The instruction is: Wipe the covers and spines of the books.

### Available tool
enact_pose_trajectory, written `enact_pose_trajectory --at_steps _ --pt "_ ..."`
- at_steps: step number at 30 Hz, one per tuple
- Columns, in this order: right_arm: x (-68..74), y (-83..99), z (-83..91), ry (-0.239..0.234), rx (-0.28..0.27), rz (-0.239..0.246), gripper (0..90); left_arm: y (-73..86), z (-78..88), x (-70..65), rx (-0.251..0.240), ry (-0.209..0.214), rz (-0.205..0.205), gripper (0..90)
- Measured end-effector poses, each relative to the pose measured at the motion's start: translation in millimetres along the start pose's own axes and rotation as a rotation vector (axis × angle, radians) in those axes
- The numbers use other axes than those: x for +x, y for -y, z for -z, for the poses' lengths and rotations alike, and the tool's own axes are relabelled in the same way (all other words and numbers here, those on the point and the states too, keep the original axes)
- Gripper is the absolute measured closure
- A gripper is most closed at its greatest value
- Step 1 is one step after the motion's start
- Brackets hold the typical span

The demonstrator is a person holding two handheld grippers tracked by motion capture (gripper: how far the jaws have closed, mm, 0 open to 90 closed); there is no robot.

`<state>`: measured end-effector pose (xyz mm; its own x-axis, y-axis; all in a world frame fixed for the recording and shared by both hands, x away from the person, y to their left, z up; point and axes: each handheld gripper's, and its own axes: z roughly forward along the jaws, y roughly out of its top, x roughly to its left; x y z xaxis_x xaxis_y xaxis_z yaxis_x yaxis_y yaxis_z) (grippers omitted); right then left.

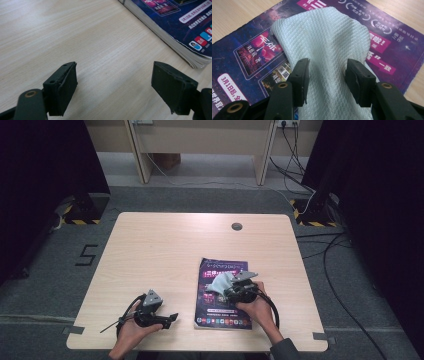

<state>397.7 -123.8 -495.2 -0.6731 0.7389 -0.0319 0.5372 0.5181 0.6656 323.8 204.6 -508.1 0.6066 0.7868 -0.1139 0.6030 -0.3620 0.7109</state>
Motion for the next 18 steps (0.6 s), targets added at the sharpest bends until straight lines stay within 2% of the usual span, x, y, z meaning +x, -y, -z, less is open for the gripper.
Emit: enact_pose_trajectory --at_steps 2,4,8,11,13,15,18 --pt "2.6 0.5 0.6 0.008 -0.001 -0.002 55.5 -0.5 0.3 1.6 -0.004 -0.01 0.0 19.8" --pt "7.5 -0.8 0.8 -0.007 0.008 0.019 55.5 -0.3 0.9 3.8 -0.008 -0.023 0.013 19.8" --pt "27.7 -2.8 -0.6 -0.048 0.007 0.062 55.7 -0.5 2.3 7.8 -0.014 -0.04 0.03 19.5" --pt "48.7 -6.0 -2.9 -0.084 0.006 0.103 56.0 0.1 4.0 11.7 -0.013 -0.054 0.046 19.3" --pt "62.0 -6.0 -2.9 -0.113 0.001 0.135 56.4 -0.1 5.3 16.1 -0.016 -0.07 0.039 19.3" --pt "70.7 -5.7 -2.9 -0.146 -0.001 0.147 56.3 0.4 5.8 19.4 -0.011 -0.081 0.055 19.3" --pt "78.9 -5.1 -2.1 -0.15 -0.005 0.166 56.5 0.8 6.5 22.0 -0.017 -0.085 0.067 19.3"
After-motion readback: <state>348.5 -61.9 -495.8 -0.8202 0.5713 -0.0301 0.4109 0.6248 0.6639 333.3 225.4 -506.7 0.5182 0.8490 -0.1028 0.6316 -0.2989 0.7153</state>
